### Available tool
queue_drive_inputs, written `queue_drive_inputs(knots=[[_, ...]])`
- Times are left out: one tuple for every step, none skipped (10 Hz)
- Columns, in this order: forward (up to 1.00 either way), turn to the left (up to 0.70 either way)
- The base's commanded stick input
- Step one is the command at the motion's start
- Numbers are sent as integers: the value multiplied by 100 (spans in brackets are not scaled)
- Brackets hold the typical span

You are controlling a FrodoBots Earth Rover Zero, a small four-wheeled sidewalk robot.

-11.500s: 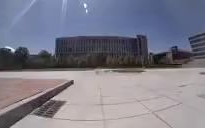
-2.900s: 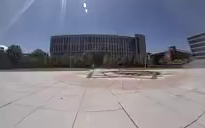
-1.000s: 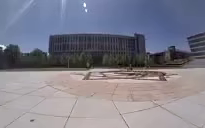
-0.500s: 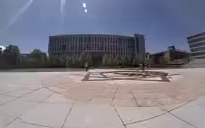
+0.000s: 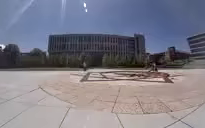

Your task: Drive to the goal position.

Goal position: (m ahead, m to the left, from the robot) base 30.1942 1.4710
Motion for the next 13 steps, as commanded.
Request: queue_drive_inputs(knots=[[49,0],[49,0],[49,0],[49,0],[49,0],[49,0],[49,0],[49,0],[49,0],[49,0],[49,0],[49,0],[49,0]])
